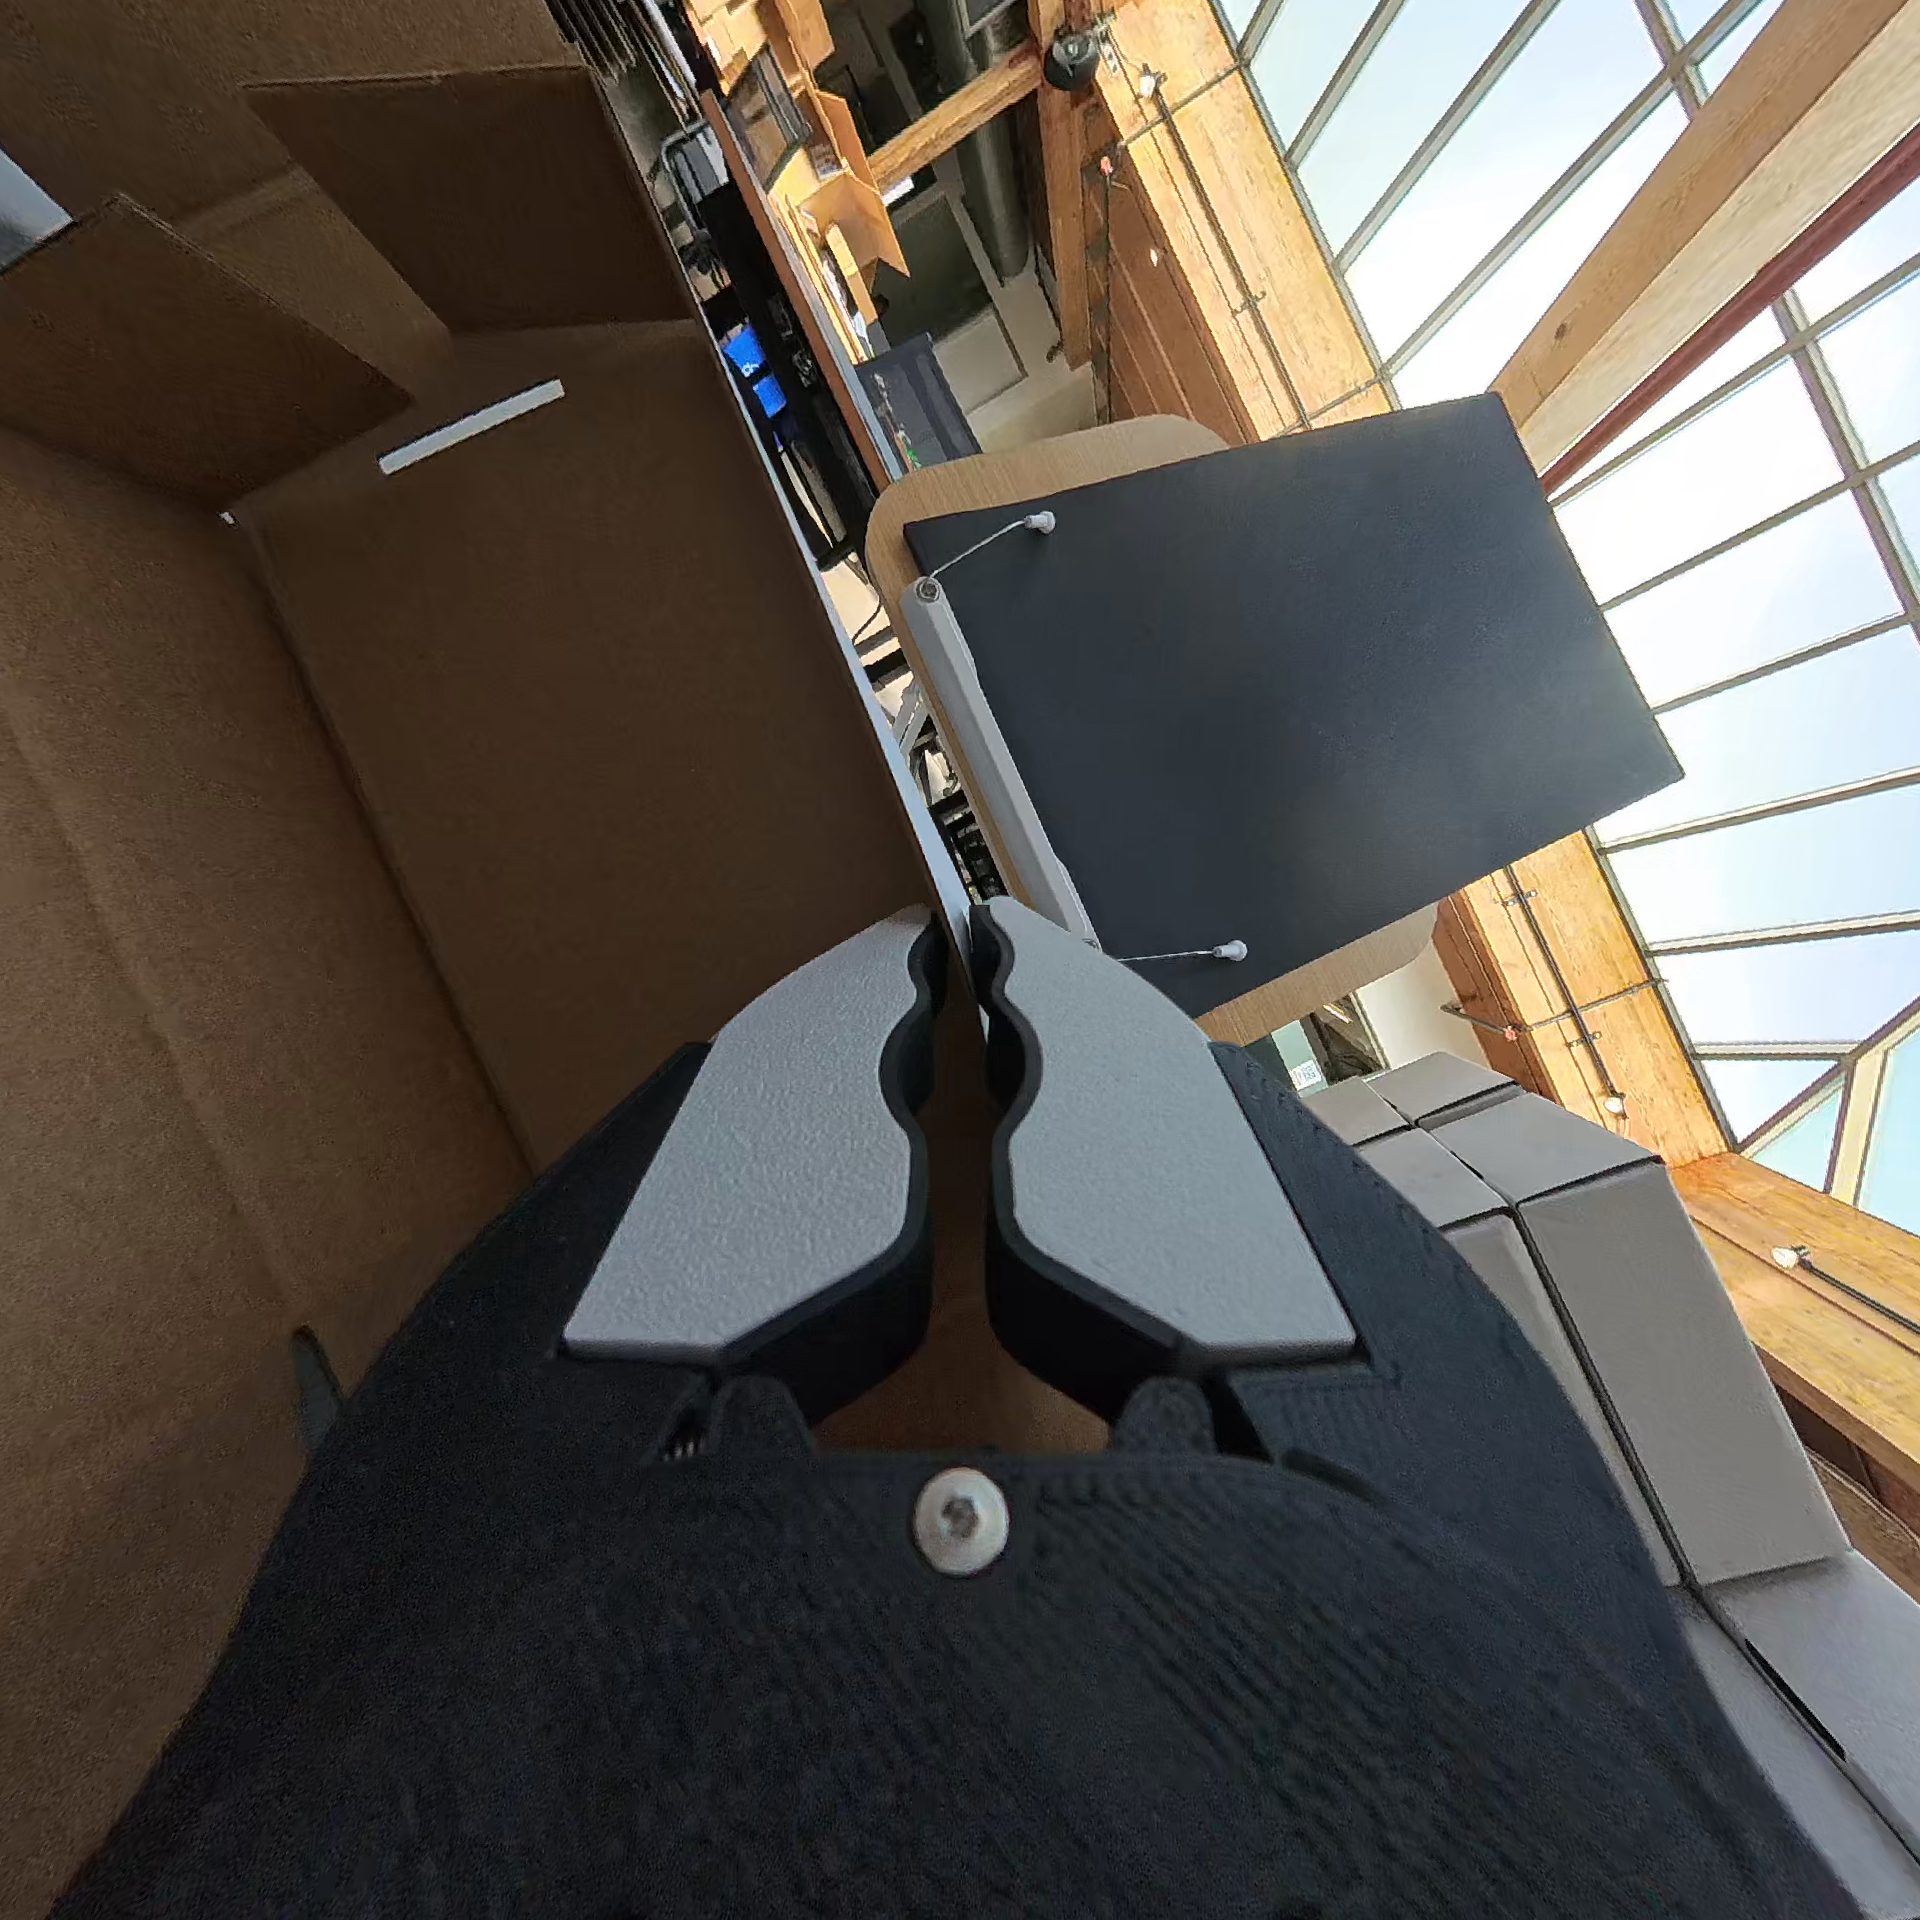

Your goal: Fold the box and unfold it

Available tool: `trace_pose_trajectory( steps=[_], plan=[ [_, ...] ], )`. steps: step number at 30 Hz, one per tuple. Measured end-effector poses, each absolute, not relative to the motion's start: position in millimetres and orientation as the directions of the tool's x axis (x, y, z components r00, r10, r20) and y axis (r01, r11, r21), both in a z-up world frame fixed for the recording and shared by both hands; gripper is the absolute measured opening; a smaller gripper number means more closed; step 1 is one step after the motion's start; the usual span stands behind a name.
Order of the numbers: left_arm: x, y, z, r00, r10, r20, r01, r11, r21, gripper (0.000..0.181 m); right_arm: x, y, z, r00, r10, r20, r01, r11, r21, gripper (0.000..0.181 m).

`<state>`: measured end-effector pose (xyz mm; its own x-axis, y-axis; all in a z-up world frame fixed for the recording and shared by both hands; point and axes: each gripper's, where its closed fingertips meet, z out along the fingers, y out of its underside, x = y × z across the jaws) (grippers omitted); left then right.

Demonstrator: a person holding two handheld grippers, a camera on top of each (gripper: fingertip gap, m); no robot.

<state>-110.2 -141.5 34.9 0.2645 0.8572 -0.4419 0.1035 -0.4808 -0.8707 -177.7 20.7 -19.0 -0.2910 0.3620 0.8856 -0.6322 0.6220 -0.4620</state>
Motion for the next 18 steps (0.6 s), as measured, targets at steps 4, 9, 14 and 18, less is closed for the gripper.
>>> trace_pose_trajectory(
  steps=[4,9,14,18],
  plan=[
    [-139.1,-198.6,5.1,0.262,0.869,-0.419,0.234,-0.479,-0.846,0.014,-172.4,22.2,-18.9,-0.316,0.356,0.879,-0.662,0.581,-0.473,0.005],
    [-165.2,-186.1,-52.7,0.469,0.838,-0.28,0.34,-0.464,-0.818,0.028,-169.6,23.3,-19.9,-0.25,0.323,0.913,-0.677,0.616,-0.404,0.005],
    [-166.5,-169.5,-63.3,0.552,0.823,-0.13,0.354,-0.373,-0.857,0.033,-173.4,24.7,-21.5,-0.186,0.314,0.931,-0.625,0.694,-0.358,0.004],
    [-153.1,-157.7,-67.1,0.548,0.832,-0.083,0.366,-0.328,-0.871,0.01,-178.0,24.6,-23.4,-0.14,0.311,0.94,-0.549,0.766,-0.335,0.003]
  ],
)
